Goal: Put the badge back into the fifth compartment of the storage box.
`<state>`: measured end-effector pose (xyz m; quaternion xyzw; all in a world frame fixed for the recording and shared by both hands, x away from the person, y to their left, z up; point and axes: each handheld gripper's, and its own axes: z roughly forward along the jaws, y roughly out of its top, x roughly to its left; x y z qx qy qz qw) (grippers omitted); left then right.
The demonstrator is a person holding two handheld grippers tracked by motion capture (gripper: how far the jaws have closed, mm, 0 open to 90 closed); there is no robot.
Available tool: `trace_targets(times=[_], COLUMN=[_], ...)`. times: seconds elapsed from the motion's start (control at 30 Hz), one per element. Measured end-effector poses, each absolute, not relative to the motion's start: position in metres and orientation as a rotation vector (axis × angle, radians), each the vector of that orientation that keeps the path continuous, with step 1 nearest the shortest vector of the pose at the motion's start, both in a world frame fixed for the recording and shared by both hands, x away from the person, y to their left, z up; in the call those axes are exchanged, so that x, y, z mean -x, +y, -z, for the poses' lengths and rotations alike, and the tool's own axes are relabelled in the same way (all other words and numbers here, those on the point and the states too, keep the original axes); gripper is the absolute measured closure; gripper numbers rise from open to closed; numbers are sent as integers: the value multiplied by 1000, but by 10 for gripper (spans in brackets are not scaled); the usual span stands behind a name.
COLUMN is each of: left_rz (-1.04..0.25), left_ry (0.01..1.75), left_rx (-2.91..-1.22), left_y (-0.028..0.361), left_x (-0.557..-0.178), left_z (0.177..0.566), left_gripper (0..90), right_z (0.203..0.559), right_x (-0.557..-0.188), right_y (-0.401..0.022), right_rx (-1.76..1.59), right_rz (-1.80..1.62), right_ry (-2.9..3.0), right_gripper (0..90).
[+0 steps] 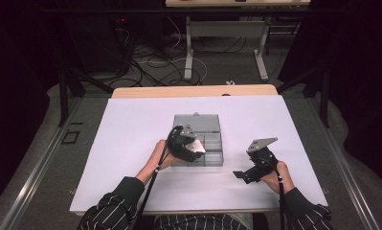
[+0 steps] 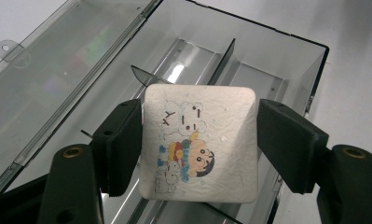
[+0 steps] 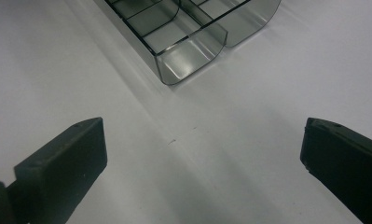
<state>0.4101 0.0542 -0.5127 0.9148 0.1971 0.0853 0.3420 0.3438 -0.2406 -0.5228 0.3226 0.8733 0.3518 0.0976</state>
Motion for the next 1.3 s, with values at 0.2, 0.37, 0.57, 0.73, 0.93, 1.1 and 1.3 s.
trace_targets(times=[0.2,0.37,0.57,0.73,0.93,1.1,1.3], left_rz=[-229,-228,-217,-194,-172,-187,-188], left_ry=[501,495,504,499,502,500,528], left_rx=[-2391,-2398,-2399,-2406,-2419,-2385,-2376], left_y=[51,49,47,46,46,53,57], left_x=[-410,-410,-410,-411,-411,-412,-412], left_z=[515,517,518,519,518,510,510], left_gripper=[335,335,335,335,300,294,656], right_z=[523,523,523,523,523,524,522], right_x=[-344,-344,-344,-344,-343,-343,-343], right_y=[-240,-240,-241,-240,-240,-240,-241], right_rx=[-963,-955,-959,-957,-957,-953,-945], right_rz=[-1037,-1037,-1035,-1036,-1026,-1036,-1029], right_ry=[2573,2580,2580,2573,2587,2572,2586], right_gripper=[0,0,0,0,0,0,1])
